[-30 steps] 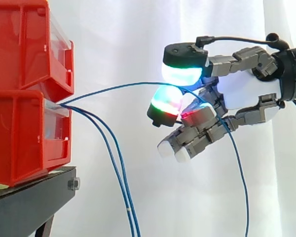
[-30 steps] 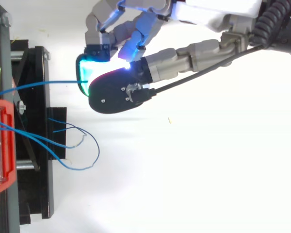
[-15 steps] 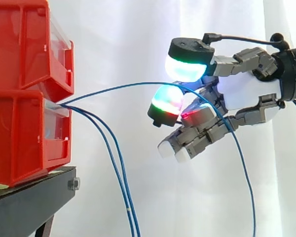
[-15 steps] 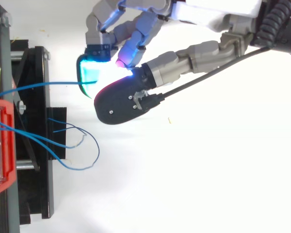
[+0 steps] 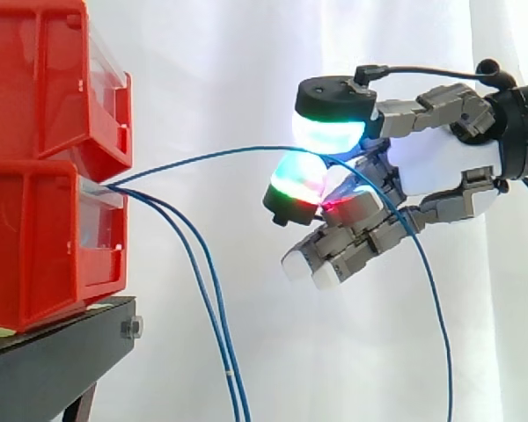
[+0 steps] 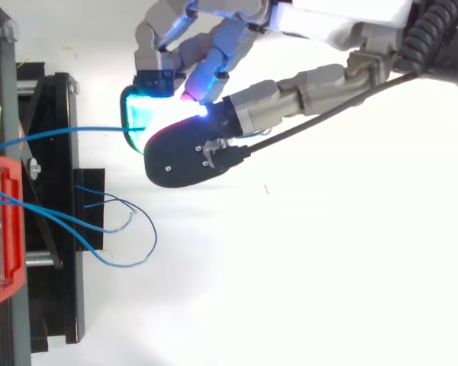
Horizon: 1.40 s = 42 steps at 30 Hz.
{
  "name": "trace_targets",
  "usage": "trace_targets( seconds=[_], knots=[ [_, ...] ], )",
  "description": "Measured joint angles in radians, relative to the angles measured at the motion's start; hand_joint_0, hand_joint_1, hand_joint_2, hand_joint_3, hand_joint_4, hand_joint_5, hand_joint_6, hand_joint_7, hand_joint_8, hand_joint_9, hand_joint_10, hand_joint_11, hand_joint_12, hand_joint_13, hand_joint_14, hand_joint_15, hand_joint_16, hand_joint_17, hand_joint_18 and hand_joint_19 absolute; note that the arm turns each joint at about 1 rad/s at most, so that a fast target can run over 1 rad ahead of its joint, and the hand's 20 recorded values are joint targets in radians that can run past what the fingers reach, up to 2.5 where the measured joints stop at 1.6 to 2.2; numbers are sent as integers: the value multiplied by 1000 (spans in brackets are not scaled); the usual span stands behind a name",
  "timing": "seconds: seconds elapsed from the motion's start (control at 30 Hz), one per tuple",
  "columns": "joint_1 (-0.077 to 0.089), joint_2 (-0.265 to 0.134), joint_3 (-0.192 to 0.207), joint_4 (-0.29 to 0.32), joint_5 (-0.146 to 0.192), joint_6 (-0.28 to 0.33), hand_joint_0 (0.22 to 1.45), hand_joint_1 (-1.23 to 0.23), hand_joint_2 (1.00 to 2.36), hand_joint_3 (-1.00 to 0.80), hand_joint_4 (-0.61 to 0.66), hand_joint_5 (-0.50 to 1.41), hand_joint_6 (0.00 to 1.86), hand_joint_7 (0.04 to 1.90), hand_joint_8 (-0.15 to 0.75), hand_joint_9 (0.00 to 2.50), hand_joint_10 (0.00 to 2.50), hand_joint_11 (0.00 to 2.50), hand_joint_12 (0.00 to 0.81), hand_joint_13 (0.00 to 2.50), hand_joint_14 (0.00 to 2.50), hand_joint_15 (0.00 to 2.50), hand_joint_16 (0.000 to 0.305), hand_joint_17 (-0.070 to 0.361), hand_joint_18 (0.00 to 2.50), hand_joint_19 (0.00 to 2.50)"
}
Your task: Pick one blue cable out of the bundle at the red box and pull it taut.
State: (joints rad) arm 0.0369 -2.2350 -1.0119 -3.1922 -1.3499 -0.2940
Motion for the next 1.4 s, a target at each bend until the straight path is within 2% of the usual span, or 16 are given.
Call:
trace_targets(
  seconds=[0.17, 0.4, 0.6, 0.77, 0.93, 1.13, 1.4],
  knots=[
    [0, 0, 0, 0, 0, 1, 612, -707, 1020, -151, 47, -180, 943, 941, 299, 1097, 0, 1463, 389, 583, 13, 379, 49, 111, 492, 254],
    [0, 0, 0, -3, 1, 1, 633, -749, 1024, -88, -19, -174, 945, 1042, 305, 1107, 0, 1435, 388, 599, 13, 371, 49, 110, 523, 246],
    [0, 0, -3, -46, 0, 15, 643, -757, 1027, -47, -69, -172, 947, 1126, 300, 1093, 4, 1373, 385, 603, 12, 366, 49, 110, 531, 240],
    [0, 0, -56, -61, -26, 65, 644, -756, 1027, -42, -68, -172, 947, 1134, 303, 1091, 4, 1344, 385, 603, 12, 367, 49, 109, 533, 237],
    [0, 0, -102, -18, -60, 151, 644, -756, 1028, -42, -62, -172, 947, 1144, 305, 1089, 5, 1344, 383, 602, 12, 369, 49, 109, 533, 244],
    [0, 0, -113, 15, -66, 213, 647, -752, 1028, -48, -61, -173, 949, 1137, 309, 1080, 6, 1330, 384, 601, 12, 374, 49, 109, 532, 243],
    [0, 0, -128, 21, -68, 263, 647, -748, 1027, -46, -69, -174, 953, 1114, 305, 1076, 6, 1334, 385, 599, 13, 372, 49, 109, 532, 243]
  ],
)
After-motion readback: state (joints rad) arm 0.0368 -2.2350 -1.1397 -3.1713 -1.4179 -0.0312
